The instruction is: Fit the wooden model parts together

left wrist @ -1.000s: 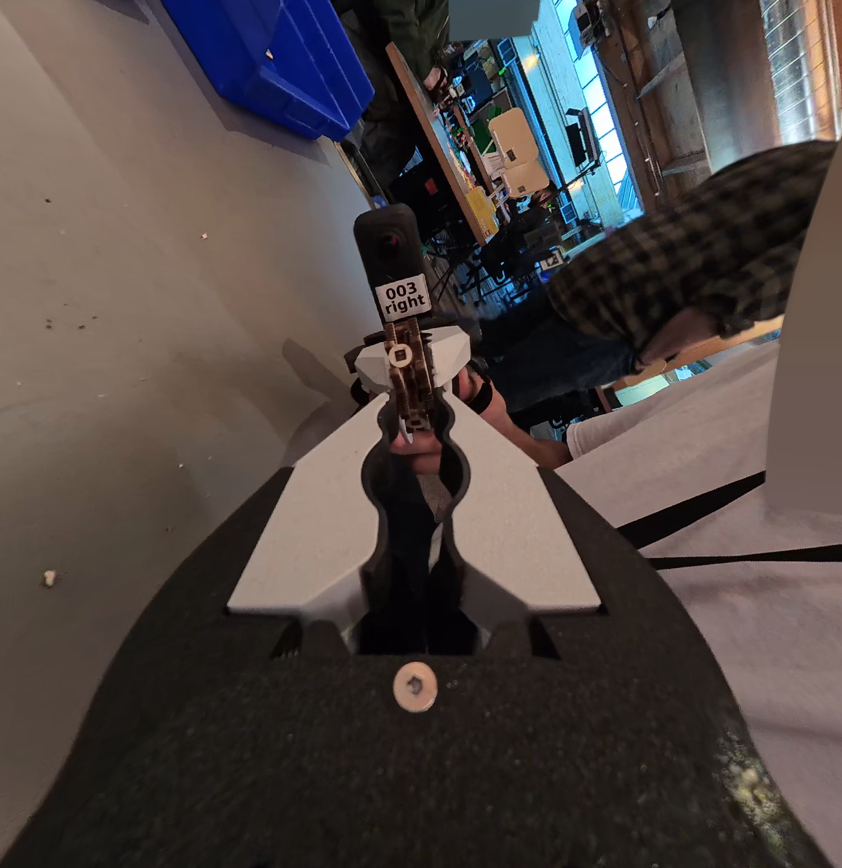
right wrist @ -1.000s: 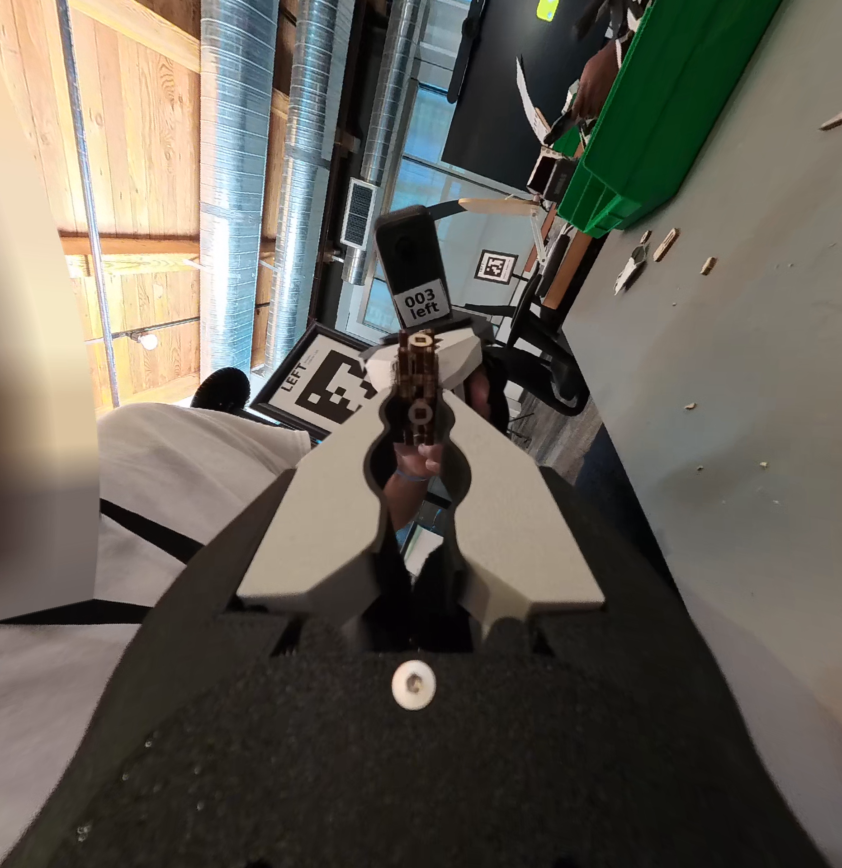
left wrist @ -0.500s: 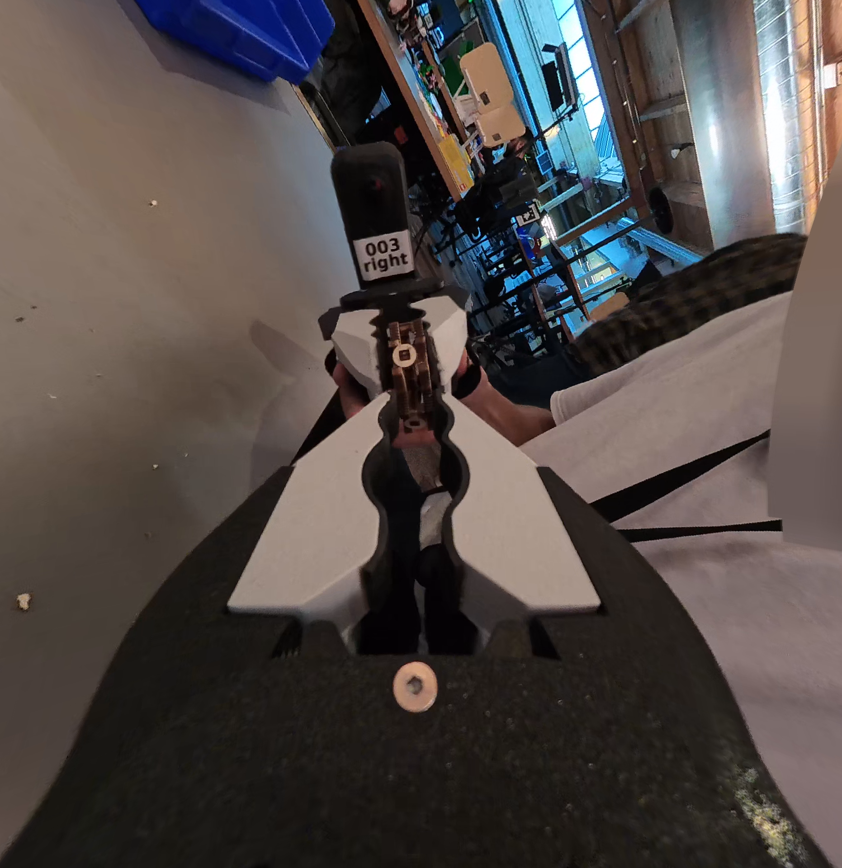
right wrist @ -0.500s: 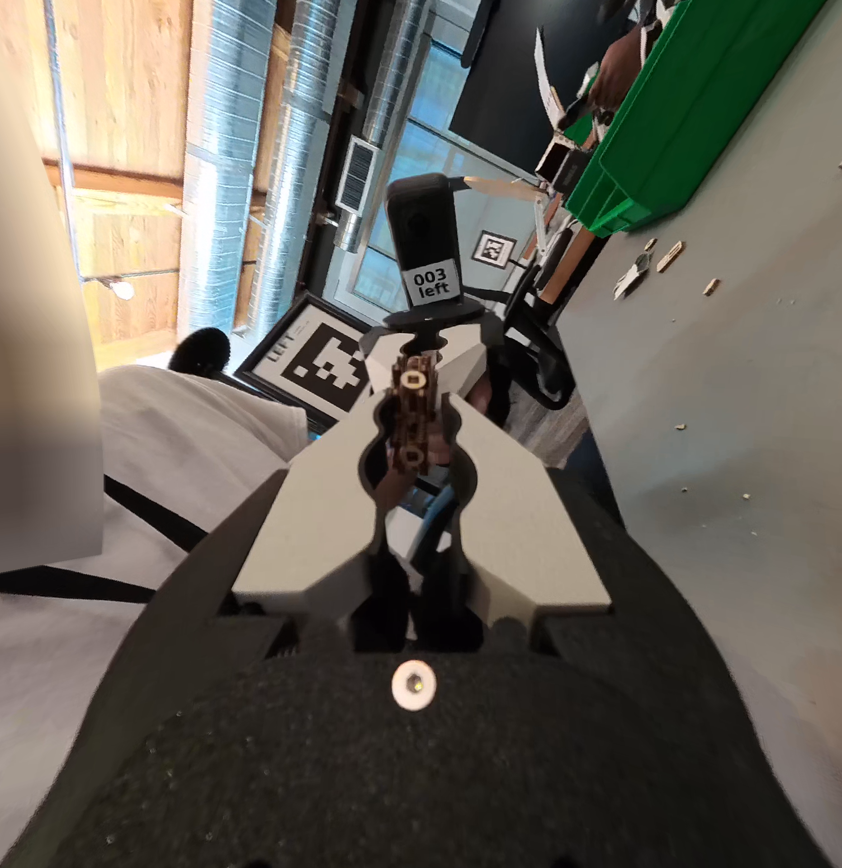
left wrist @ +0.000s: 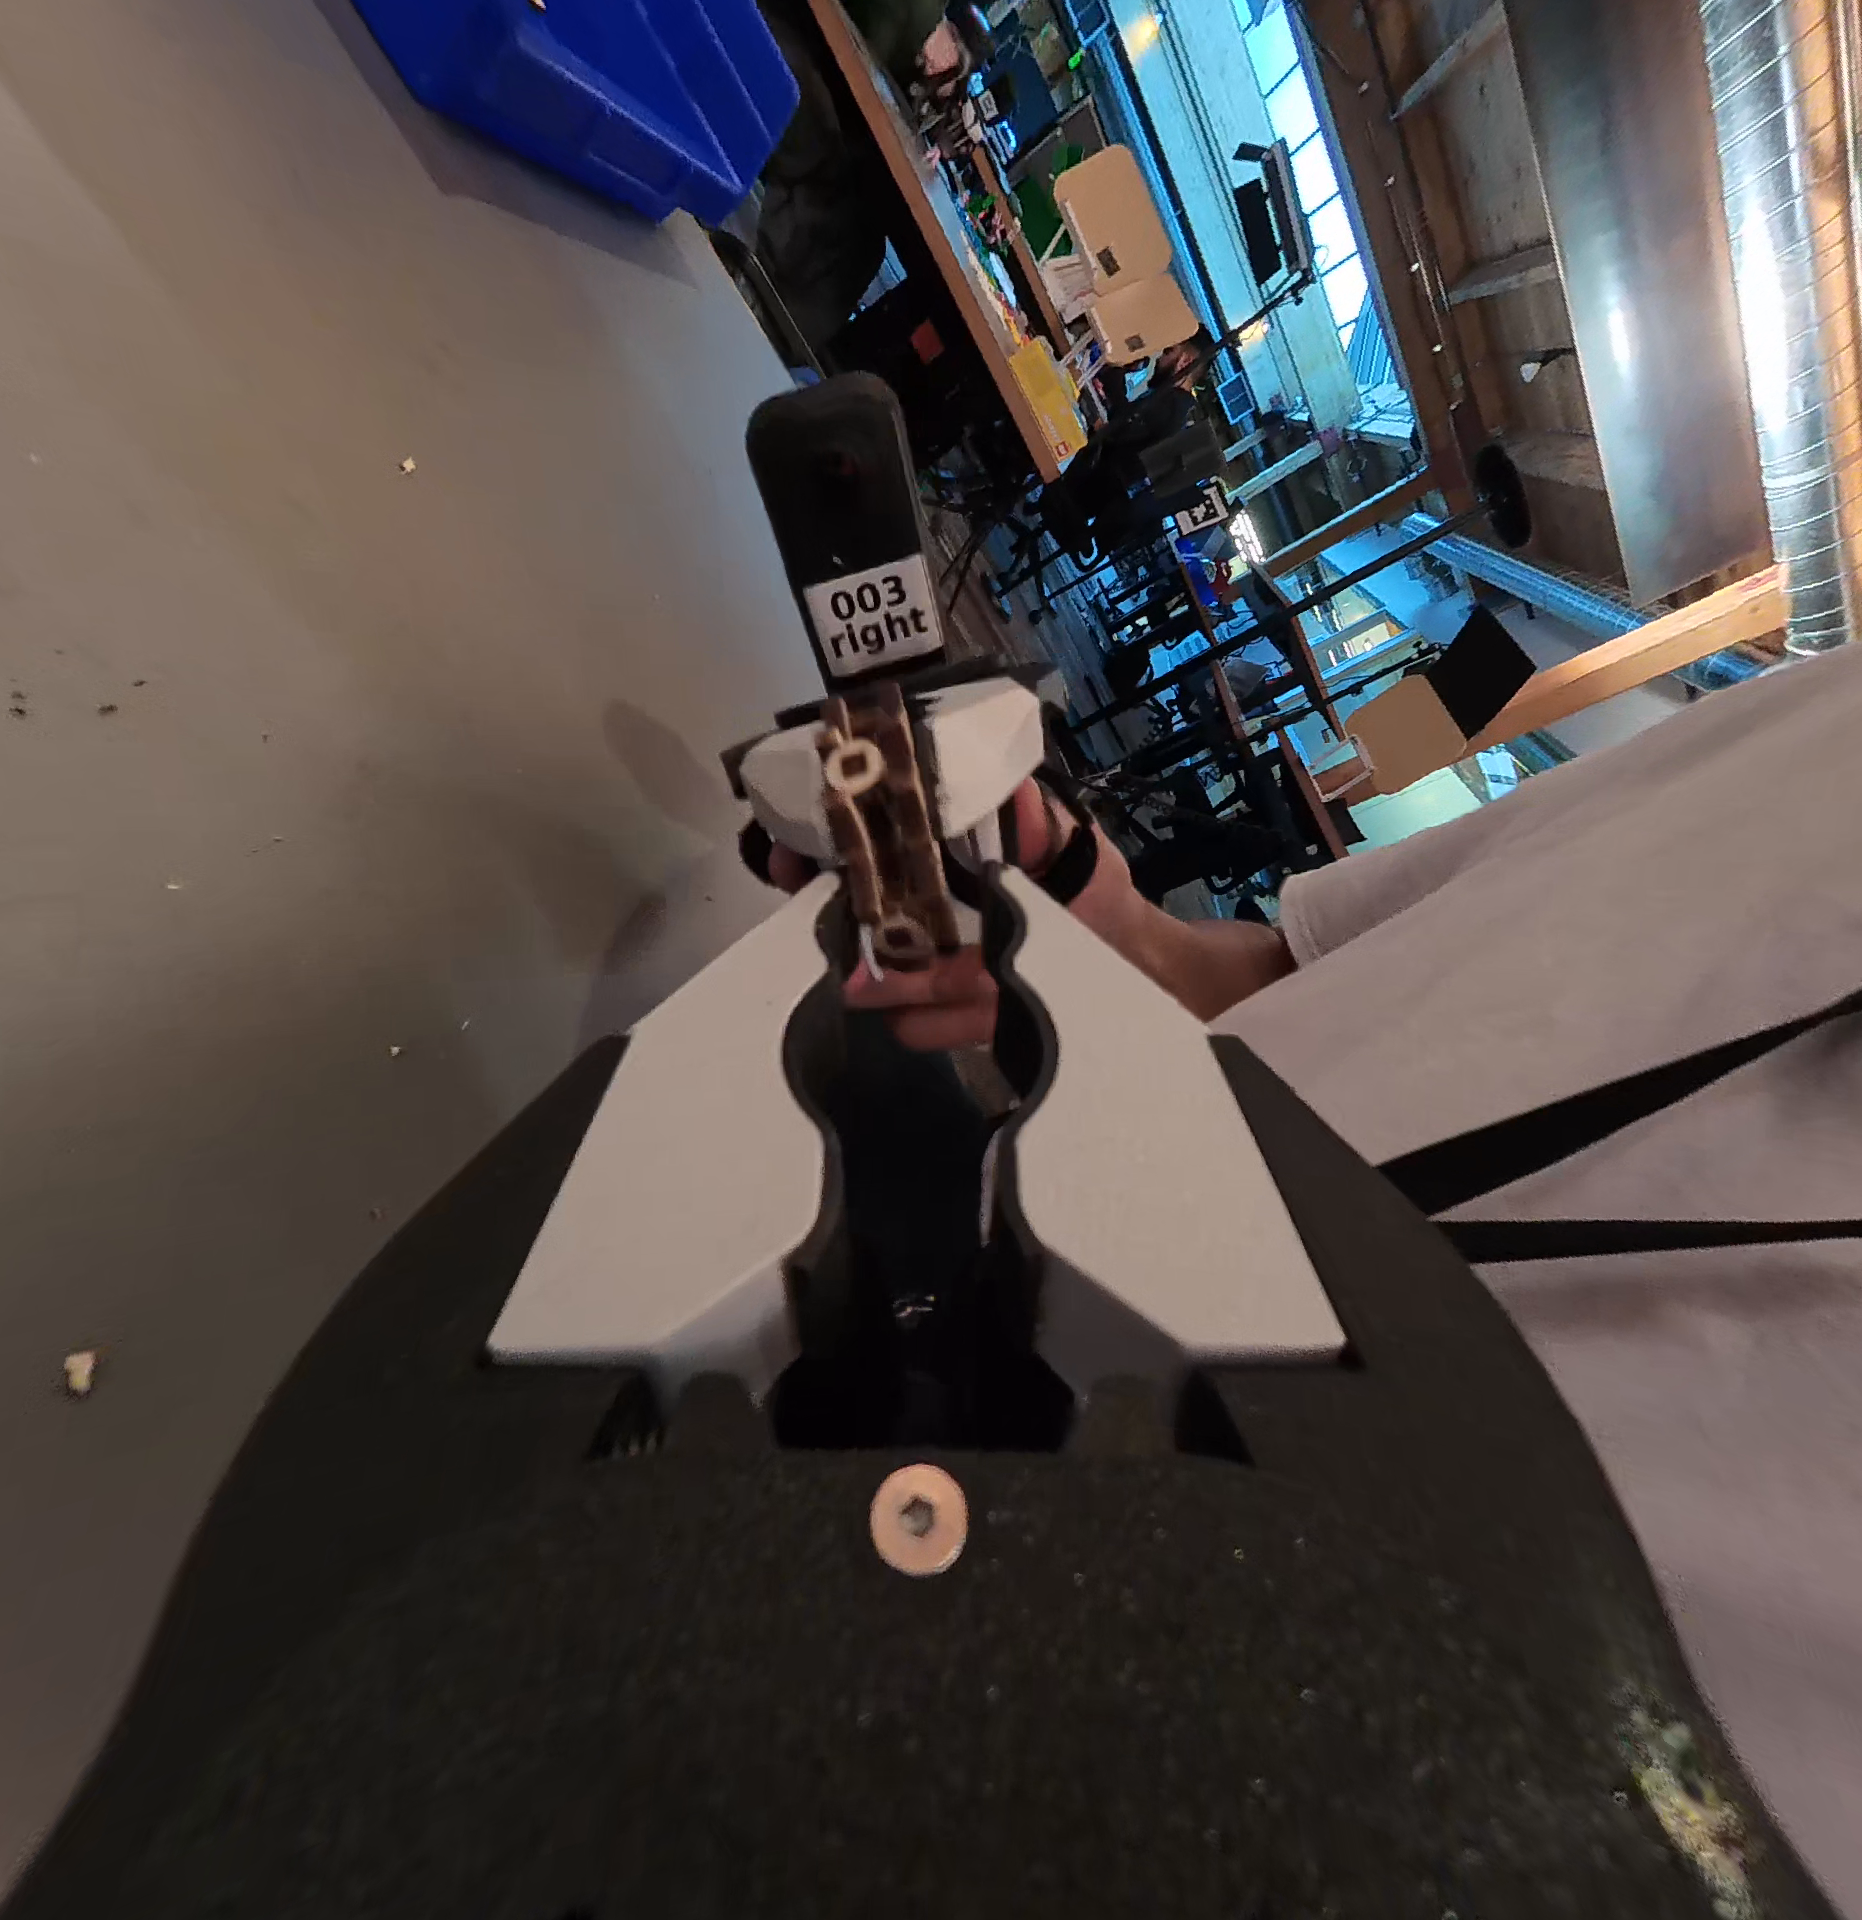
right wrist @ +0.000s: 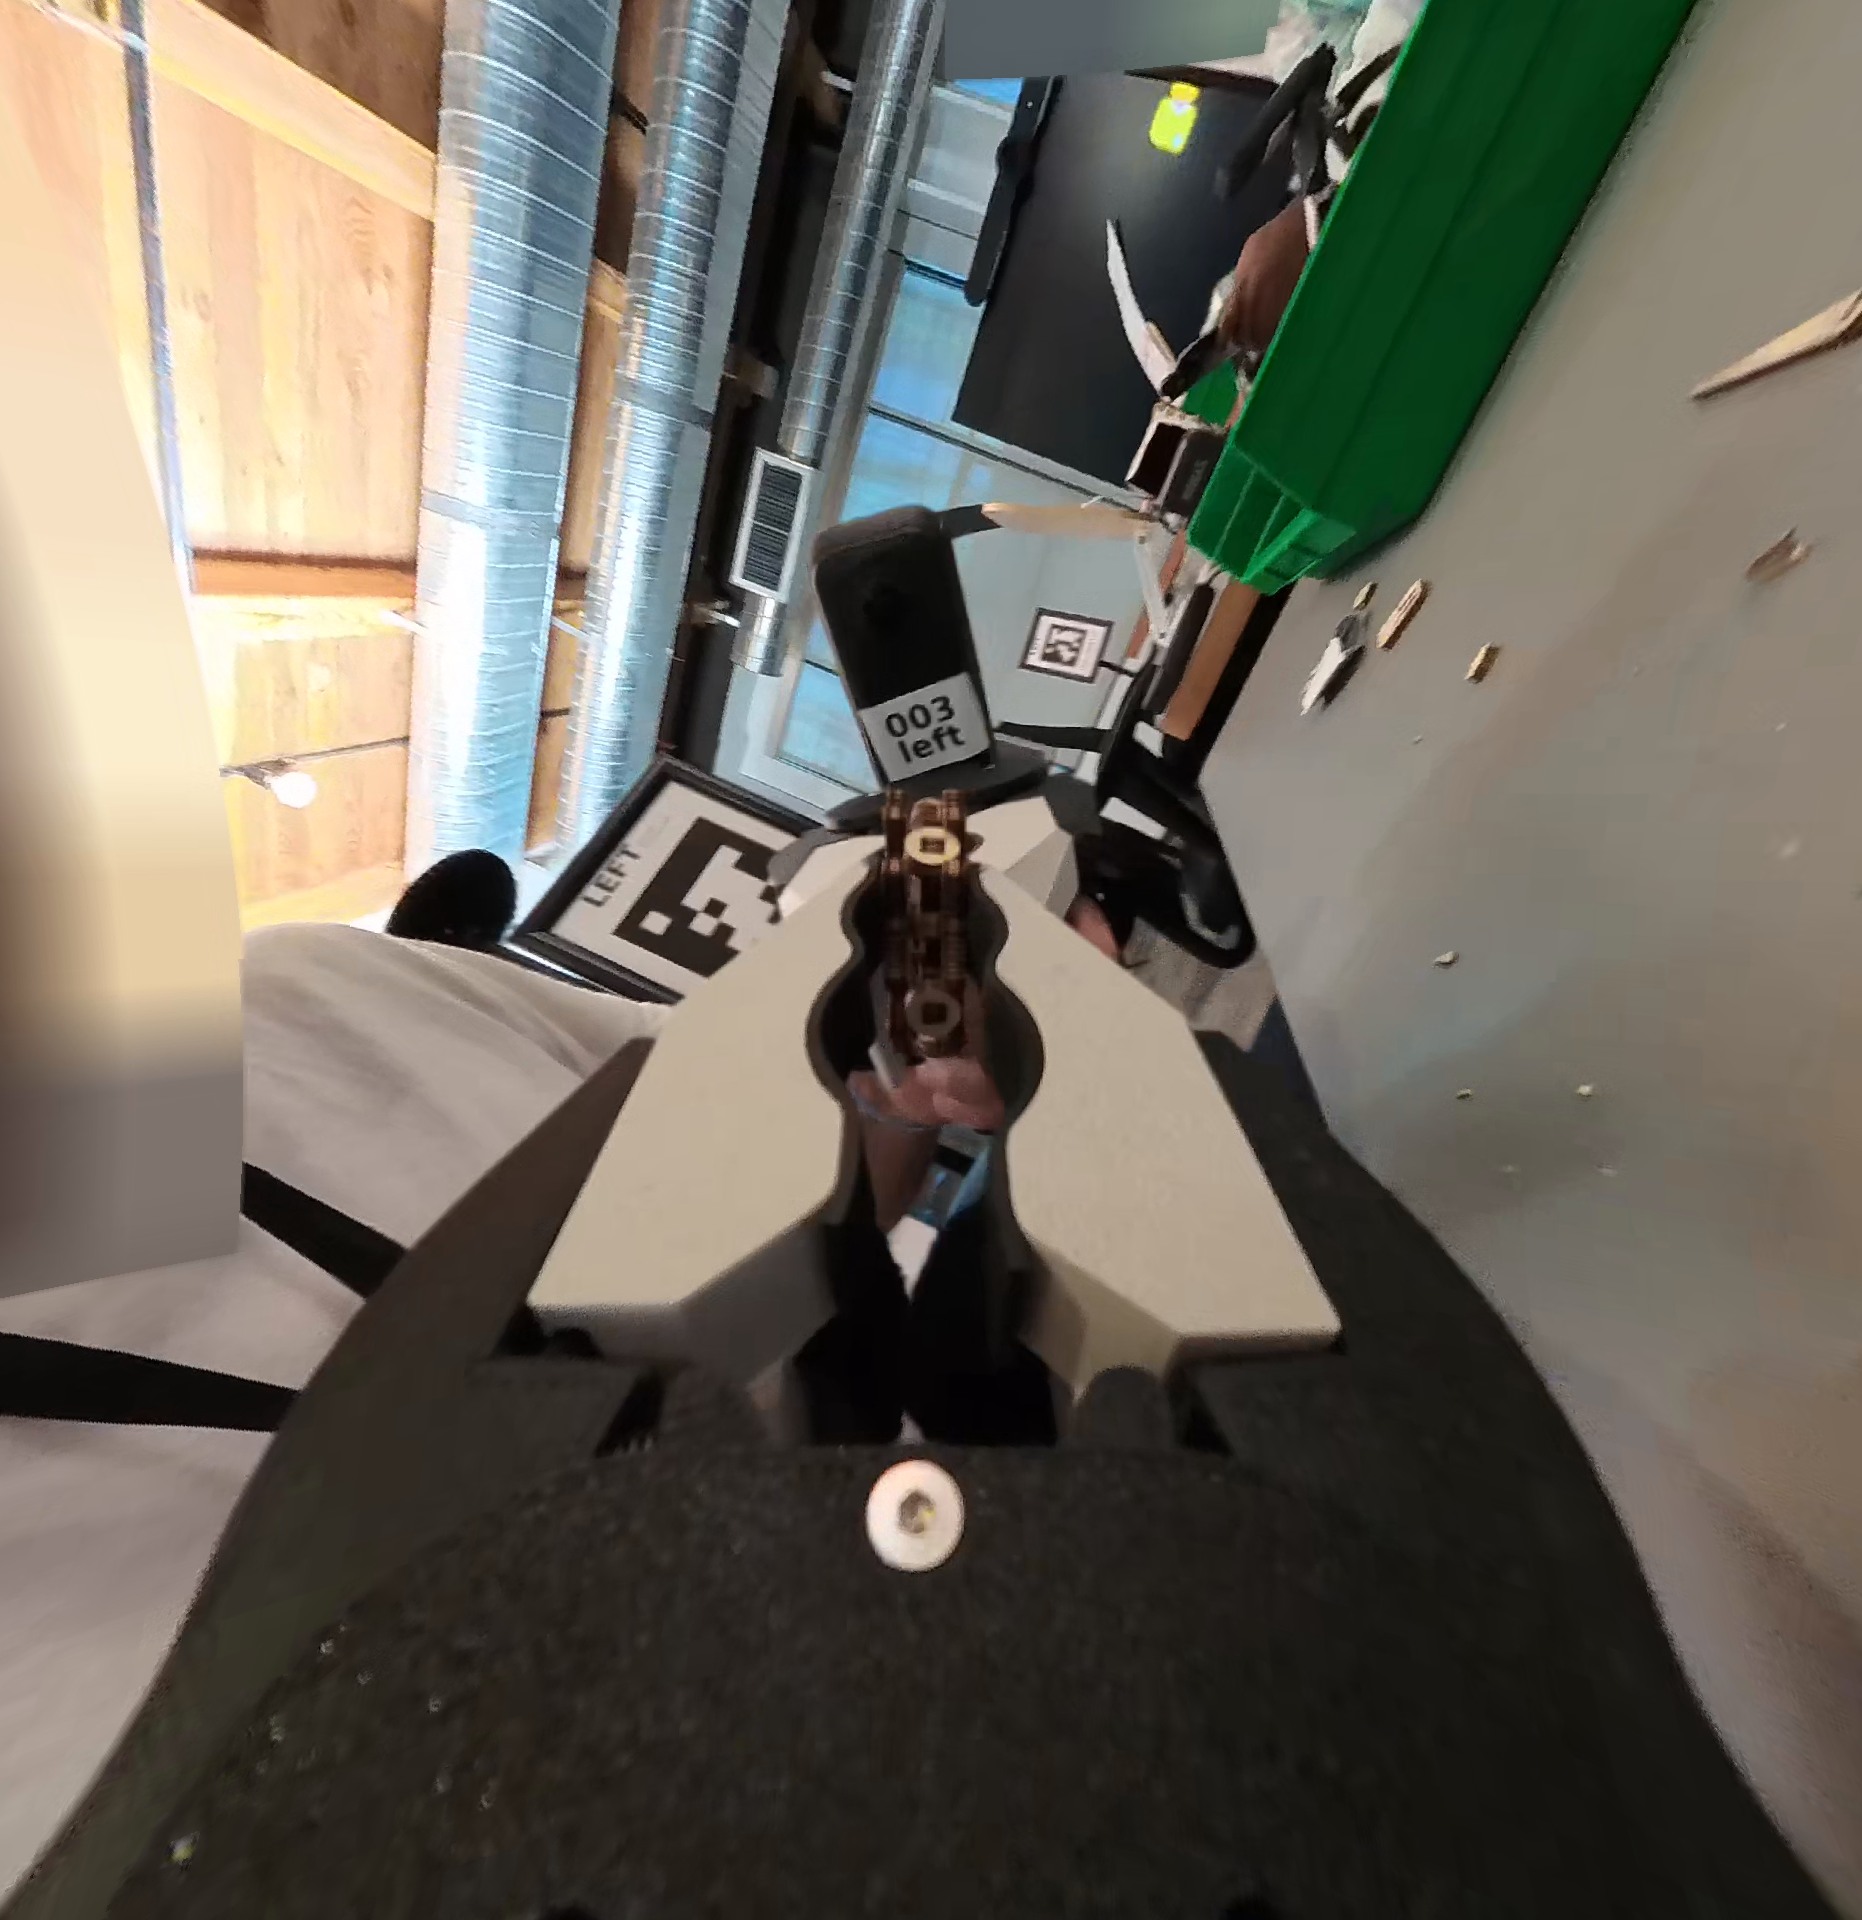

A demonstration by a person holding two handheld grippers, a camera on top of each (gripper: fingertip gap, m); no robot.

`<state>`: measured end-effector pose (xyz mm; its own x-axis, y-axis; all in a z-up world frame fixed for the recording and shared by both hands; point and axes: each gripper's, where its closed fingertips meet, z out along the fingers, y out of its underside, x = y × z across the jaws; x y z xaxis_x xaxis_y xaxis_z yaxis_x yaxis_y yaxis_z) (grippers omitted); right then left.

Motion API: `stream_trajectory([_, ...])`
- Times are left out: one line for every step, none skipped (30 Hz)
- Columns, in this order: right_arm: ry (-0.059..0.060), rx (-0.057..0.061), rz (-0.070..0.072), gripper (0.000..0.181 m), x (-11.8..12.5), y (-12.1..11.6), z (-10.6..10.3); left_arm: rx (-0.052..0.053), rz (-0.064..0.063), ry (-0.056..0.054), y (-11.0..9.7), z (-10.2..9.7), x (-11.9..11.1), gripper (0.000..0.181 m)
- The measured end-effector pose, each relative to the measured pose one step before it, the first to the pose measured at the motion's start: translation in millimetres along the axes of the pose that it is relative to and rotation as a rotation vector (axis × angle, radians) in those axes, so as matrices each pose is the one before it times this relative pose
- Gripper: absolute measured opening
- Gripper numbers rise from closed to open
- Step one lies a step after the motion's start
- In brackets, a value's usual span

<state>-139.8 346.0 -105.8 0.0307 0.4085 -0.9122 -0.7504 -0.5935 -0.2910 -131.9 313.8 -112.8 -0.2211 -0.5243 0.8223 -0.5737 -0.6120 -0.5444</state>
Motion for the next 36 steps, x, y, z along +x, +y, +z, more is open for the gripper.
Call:
stream_trajectory([-0.0155,0.0044,0.0189,0.011,-0.42,2.10,1.69,-0.0003,0.0051,-0.0058,0.68,1.07,-1.63,0.015])
stream_trajectory([-0.0022,0.0196,0.0106,0.011,0.79,-0.82,0.36,0.0067,-0.0008,-0.0031,-0.22,0.12,-1.20,0.015])
stream_trajectory([-0.0002,0.0112,-0.0026,0.011,0.58,-0.13,0.31,0.0082,-0.0074,-0.0002,-0.23,-0.31,-0.54,0.014])
stream_trajectory([0.0021,0.0072,-0.0119,0.011,0.30,0.00,0.53,0.0068,-0.0064,-0.0007,0.26,-0.45,-0.25,0.014])
stream_trajectory([0.0082,0.0014,-0.0146,0.011,0.87,0.53,0.74,0.0039,-0.0063,-0.0013,0.59,-0.67,-0.64,0.013])
stream_trajectory([0.0047,-0.0006,-0.0162,0.012,0.18,0.43,1.03,0.0065,-0.0089,0.0020,0.17,-0.85,-0.34,0.012])
stream_trajectory([-0.0074,-0.0075,-0.0075,0.012,-1.30,0.82,1.14,0.0100,-0.0033,0.0051,-0.14,-0.59,0.78,0.011])
stream_trajectory([-0.0096,-0.0074,0.0034,0.012,-0.88,0.63,1.12,0.0084,0.0066,-0.0011,-0.02,-0.60,0.39,0.011])
stream_trajectory([-0.0096,-0.0016,0.0082,0.013,-0.16,0.21,1.07,0.0043,0.0086,-0.0035,0.17,-0.61,0.09,0.011])
stream_trajectory([-0.0162,0.0012,0.0167,0.015,-0.44,0.52,1.64,-0.0011,0.0018,0.0065,0.54,-0.22,0.65,0.011])
stream_trajectory([-0.0189,0.0096,0.0282,0.017,-0.49,-0.11,1.71,0.0037,-0.0055,0.0103,-0.28,-0.25,0.69,0.011])
stream_trajectory([-0.0164,0.0169,0.0287,0.017,-0.21,-1.09,1.15,0.0095,-0.0060,0.0061,-0.78,-0.29,0.05,0.011])
stream_trajectory([-0.0124,0.0061,0.0119,0.017,-0.25,-0.01,0.85,0.0066,-0.0062,0.0055,-0.33,-0.35,-0.08,0.011])
stream_trajectory([-0.0017,0.0030,0.0008,0.018,0.40,0.16,0.84,0.0071,-0.0113,0.0078,-0.13,-0.55,0.04,0.011])
stream_trajectory([-0.0008,-0.0025,0.0011,0.018,0.15,0.47,0.44,0.0092,-0.0125,0.0106,-0.24,-0.43,0.41,0.011])
stream_trajectory([-0.0006,-0.0081,-0.0084,0.018,-0.36,0.96,0.42,0.0081,-0.0142,0.0135,0.28,-0.08,0.87,0.011])
stream_trajectory([0.0071,-0.0062,-0.0230,0.020,0.34,0.77,-0.07,0.0094,-0.0185,0.0115,-0.02,-0.04,0.14,0.011])
stream_trajectory([0.0108,-0.0093,-0.0215,0.023,0.88,0.51,-0.65,0.0084,-0.0142,0.0073,0.24,0.02,-0.56,0.011])
stream_trajectory([0.0162,-0.0161,-0.0207,0.025,1.45,1.46,-0.45,-0.0010,0.0025,-0.0009,1.46,0.30,-1.39,0.011])
stream_trajectory([0.0202,-0.0164,-0.0222,0.028,2.04,1.95,0.25,-0.0021,0.0127,-0.0110,1.51,0.31,-2.08,0.011])
stream_trajectory([0.0083,-0.0047,-0.0169,0.031,0.25,0.36,0.37,0.0031,0.0078,-0.0035,0.43,0.33,-0.78,0.011])
stream_trajectory([0.0125,-0.0175,-0.0083,0.037,1.43,2.36,1.49,-0.0015,0.0017,0.0110,0.46,0.78,1.50,0.011])
stream_trajectory([0.0166,-0.0219,-0.0149,0.041,2.24,3.74,2.14,-0.0022,0.0080,0.0021,0.05,0.69,1.13,0.011])
stream_trajectory([0.0200,-0.0090,-0.0144,0.043,2.40,1.94,1.48,-0.0061,0.0206,-0.0106,0.37,0.41,0.11,0.011])
stream_trajectory([0.0080,-0.0090,-0.0090,0.046,0.76,1.34,1.13,-0.0155,0.0302,-0.0114,1.45,0.54,0.44,0.011])
stream_trajectory([-0.0075,-0.0050,-0.0116,0.046,-1.61,0.48,0.80,-0.0123,0.0274,-0.0143,0.72,0.20,-0.01,0.011])
stream_trajectory([-0.0053,0.0064,-0.0038,0.044,-1.30,-1.33,0.46,-0.0016,0.0174,-0.0108,-0.77,-0.21,0.13,0.011])
stream_trajectory([-0.0025,0.0019,-0.0027,0.044,-0.78,-0.63,0.55,-0.0018,0.0099,-0.0031,-0.61,-0.25,0.59,0.011])
stream_trajectory([0.0012,0.0004,-0.0027,0.043,-0.09,-0.35,0.39,-0.0020,0.0067,-0.0033,-0.36,-0.27,-0.05,0.011])
stream_trajectory([0.0014,-0.0007,-0.0011,0.043,0.26,0.02,0.18,0.0000,0.0043,-0.0028,0.10,-0.22,-0.40,0.010])
stream_trajectory([0.0019,-0.0031,-0.0019,0.042,0.66,0.55,-0.29,-0.0039,0.0016,-0.0004,1.16,0.06,-0.29,0.011])
stream_trajectory([0.0033,-0.0063,0.0003,0.042,1.09,1.18,-0.49,-0.0077,-0.0053,-0.0010,1.65,0.03,-0.63,0.011])
stream_trajectory([0.0012,-0.0028,0.0028,0.041,1.13,1.00,-0.32,-0.0056,-0.0107,0.0016,1.45,-0.06,-0.48,0.011])
stream_trajectory([-0.0045,0.0055,0.0048,0.038,0.01,-0.08,-0.28,-0.0018,-0.0114,0.0090,1.14,-0.29,0.44,0.011])
stream_trajectory([-0.0033,0.0161,0.0004,0.029,0.02,-1.97,-0.95,0.0052,-0.0185,0.0063,0.41,-0.53,-0.35,0.011])
stream_trajectory([0.0020,-0.0042,-0.0033,0.028,0.75,0.30,0.04,0.0089,-0.0174,0.0040,0.19,-0.41,-0.67,0.011])
